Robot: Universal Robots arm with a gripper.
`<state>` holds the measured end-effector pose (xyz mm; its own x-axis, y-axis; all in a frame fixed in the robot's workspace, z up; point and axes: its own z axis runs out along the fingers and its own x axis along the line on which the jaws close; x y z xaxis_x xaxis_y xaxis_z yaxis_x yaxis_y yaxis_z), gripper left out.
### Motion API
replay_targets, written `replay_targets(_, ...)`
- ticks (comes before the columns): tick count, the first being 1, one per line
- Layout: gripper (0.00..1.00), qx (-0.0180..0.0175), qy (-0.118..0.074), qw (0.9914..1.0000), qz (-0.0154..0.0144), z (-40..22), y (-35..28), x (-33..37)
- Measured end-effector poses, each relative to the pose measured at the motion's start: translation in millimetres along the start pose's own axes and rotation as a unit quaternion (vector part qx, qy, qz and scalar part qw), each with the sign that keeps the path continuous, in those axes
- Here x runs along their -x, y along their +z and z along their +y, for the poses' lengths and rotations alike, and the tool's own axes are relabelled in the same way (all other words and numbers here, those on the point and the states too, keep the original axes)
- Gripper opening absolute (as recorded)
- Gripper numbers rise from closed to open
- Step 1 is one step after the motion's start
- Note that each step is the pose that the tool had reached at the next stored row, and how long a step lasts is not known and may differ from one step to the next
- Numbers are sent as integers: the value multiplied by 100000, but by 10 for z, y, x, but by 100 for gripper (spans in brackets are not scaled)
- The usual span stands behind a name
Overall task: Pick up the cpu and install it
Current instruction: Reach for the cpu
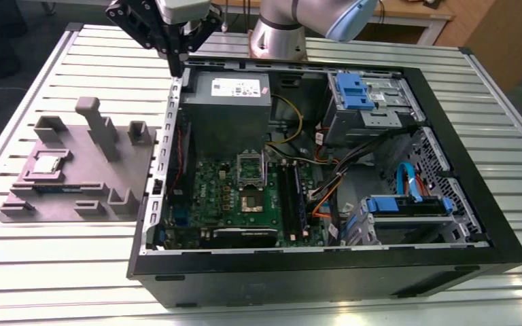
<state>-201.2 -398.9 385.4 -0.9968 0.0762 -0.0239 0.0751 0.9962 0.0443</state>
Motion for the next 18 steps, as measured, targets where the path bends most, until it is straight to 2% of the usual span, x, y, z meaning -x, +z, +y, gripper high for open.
replay_targets(18,10,2,1,100000,-2,-4,3,-51)
